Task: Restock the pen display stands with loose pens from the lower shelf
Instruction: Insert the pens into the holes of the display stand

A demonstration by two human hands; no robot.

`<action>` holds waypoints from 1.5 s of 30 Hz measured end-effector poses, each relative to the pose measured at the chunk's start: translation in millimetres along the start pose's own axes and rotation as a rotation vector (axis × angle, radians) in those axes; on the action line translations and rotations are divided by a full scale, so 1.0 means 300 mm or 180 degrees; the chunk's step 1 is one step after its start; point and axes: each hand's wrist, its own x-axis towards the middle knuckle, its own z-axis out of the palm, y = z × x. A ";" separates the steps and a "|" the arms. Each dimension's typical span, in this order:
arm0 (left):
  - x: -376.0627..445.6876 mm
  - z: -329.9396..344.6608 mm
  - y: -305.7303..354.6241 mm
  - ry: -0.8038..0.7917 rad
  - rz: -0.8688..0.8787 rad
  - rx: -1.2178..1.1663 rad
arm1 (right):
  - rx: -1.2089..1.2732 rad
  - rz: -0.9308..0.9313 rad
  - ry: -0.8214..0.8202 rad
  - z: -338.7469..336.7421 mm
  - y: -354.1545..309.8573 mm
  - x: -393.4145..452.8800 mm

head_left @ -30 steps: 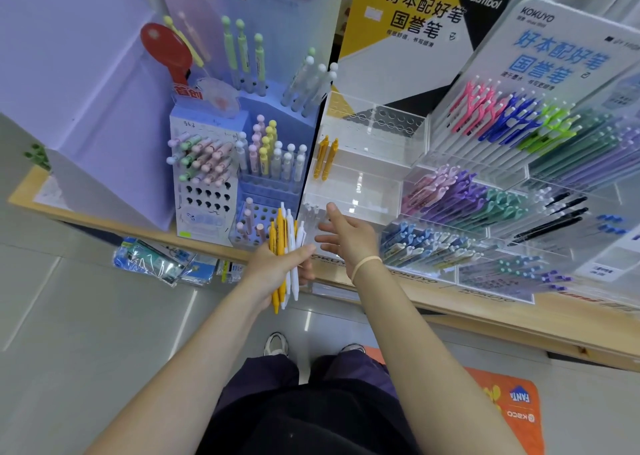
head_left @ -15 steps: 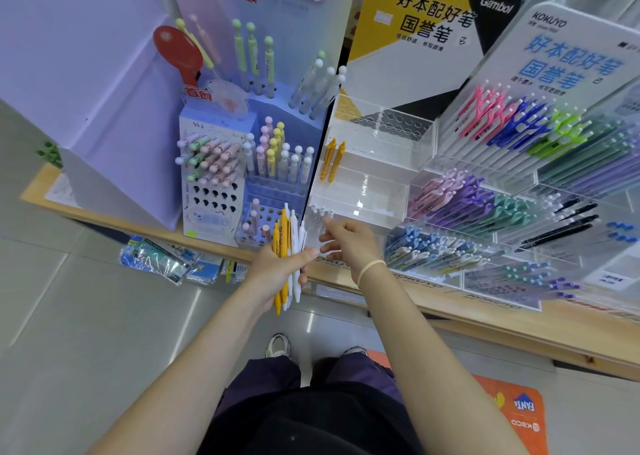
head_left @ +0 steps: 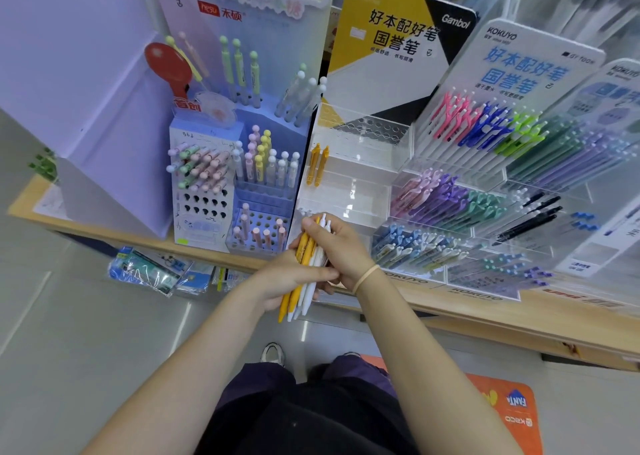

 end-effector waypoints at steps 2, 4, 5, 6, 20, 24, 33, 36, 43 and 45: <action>-0.004 0.001 -0.001 -0.0132 -0.0114 -0.0242 | 0.0027 -0.0034 0.0022 -0.004 0.006 0.003; -0.017 0.003 0.003 -0.0302 -0.0240 -0.0477 | 0.0017 -0.0078 -0.0025 -0.010 0.005 0.001; -0.024 0.006 0.006 -0.0398 -0.0336 -0.0558 | 0.0012 -0.0080 -0.0071 -0.012 0.002 -0.003; -0.028 0.007 0.004 -0.0487 -0.0443 -0.0582 | -0.0003 -0.0090 -0.0147 -0.015 -0.002 -0.008; -0.012 -0.030 -0.033 0.0713 0.0242 0.0040 | -0.0044 -0.0100 0.0037 -0.098 0.019 0.005; -0.009 -0.034 -0.041 0.0944 0.0348 0.0015 | 0.0085 -0.0105 0.0107 -0.097 0.019 -0.005; -0.001 -0.033 -0.059 0.0977 0.0292 0.0002 | -0.0129 -0.0606 0.0991 -0.128 0.008 -0.018; 0.009 -0.049 -0.077 0.0984 0.0238 -0.0009 | -0.0169 -0.0843 0.1478 -0.163 0.003 -0.009; 0.022 -0.040 -0.114 0.1116 0.0229 0.0112 | -0.0676 -0.1068 0.1833 -0.141 0.056 0.027; 0.020 -0.045 -0.118 0.1117 0.0216 0.0080 | -0.0806 -0.1062 0.1854 -0.131 0.079 0.043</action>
